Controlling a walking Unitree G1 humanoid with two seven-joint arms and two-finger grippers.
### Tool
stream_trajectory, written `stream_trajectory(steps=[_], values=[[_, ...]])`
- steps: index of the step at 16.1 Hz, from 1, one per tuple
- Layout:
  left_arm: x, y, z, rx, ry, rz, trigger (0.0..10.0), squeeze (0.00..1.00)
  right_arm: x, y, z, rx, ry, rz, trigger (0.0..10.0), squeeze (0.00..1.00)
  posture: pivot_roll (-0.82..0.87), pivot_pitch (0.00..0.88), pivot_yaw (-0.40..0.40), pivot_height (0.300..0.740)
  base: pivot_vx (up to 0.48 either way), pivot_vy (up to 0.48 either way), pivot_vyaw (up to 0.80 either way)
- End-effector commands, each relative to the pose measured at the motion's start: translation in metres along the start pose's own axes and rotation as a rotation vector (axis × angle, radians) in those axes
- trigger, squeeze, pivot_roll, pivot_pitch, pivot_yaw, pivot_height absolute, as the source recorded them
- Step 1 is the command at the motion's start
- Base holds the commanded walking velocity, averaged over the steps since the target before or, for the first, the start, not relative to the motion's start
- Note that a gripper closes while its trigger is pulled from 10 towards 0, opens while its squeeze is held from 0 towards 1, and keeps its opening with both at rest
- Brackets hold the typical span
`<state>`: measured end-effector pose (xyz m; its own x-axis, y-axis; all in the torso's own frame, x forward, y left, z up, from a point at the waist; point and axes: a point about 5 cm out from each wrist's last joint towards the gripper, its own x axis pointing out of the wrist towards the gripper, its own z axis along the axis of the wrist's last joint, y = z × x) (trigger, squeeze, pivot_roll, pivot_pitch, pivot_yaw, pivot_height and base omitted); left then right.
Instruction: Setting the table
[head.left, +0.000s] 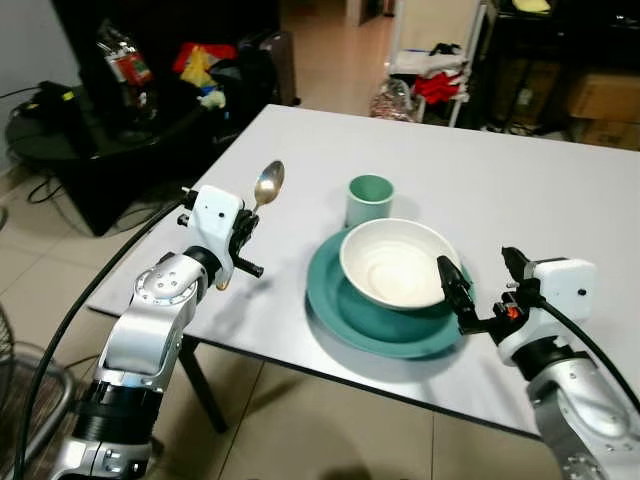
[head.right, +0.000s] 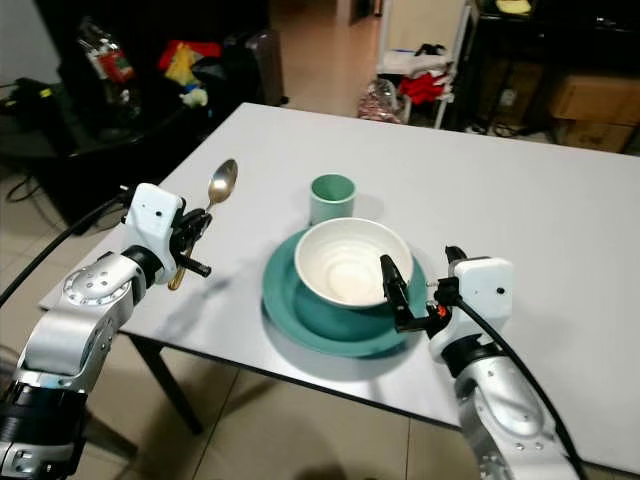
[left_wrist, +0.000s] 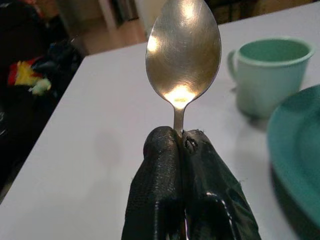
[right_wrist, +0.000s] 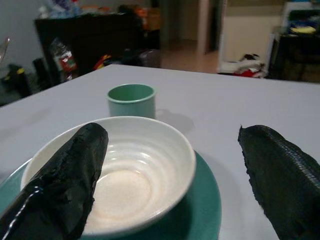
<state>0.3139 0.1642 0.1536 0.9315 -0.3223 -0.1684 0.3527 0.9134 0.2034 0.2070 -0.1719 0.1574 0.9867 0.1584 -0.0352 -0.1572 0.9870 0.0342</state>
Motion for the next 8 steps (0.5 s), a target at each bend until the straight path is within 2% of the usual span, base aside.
stream_trajectory(steps=[1, 3, 4, 5, 7, 8], values=[[-0.0007, 0.0014, 0.0077, 0.013, -0.035, 0.015, 10.0, 0.0, -0.0006, 0.0017, -0.0013, 0.01, -0.004, -0.004, 10.0, 0.0, -0.03, 0.0, 0.048, 0.74, 0.0, 0.48, -0.8], [-0.0005, 0.0025, 0.0116, 0.027, -0.059, 0.024, 10.0, 0.0, 0.0004, 0.0046, -0.0039, 0.03, -0.001, 0.0, 10.0, 0.0, -0.03, 0.0, 0.048, 0.74, 0.0, 0.48, -0.8], [-0.0001, 0.0044, 0.0141, 0.069, -0.068, 0.044, 10.0, 0.0, 0.0015, 0.0048, -0.0034, 0.034, -0.006, -0.002, 10.0, 0.0, -0.03, 0.0, 0.048, 0.74, 0.0, 0.0, -0.8], [0.0, 0.0049, 0.0152, 0.097, -0.07, 0.051, 10.0, 0.0, 0.0022, 0.0045, -0.0027, 0.035, -0.01, -0.006, 10.0, 0.0, -0.01, 0.0, 0.035, 0.74, 0.0, -0.48, -0.8], [-0.0001, 0.0046, 0.0131, 0.092, -0.053, 0.062, 10.0, 0.0, 0.0026, 0.0042, -0.0014, 0.04, -0.017, -0.008, 10.0, 0.0, -0.01, 0.0, 0.035, 0.74, 0.0, -0.48, -0.8], [-0.0011, 0.0043, 0.0104, 0.053, -0.039, 0.073, 10.0, 0.0, 0.0019, 0.0035, 0.0006, 0.029, -0.023, 0.005, 10.0, 0.0, -0.01, 0.0, 0.034, 0.74, 0.0, 0.0, 0.0]])
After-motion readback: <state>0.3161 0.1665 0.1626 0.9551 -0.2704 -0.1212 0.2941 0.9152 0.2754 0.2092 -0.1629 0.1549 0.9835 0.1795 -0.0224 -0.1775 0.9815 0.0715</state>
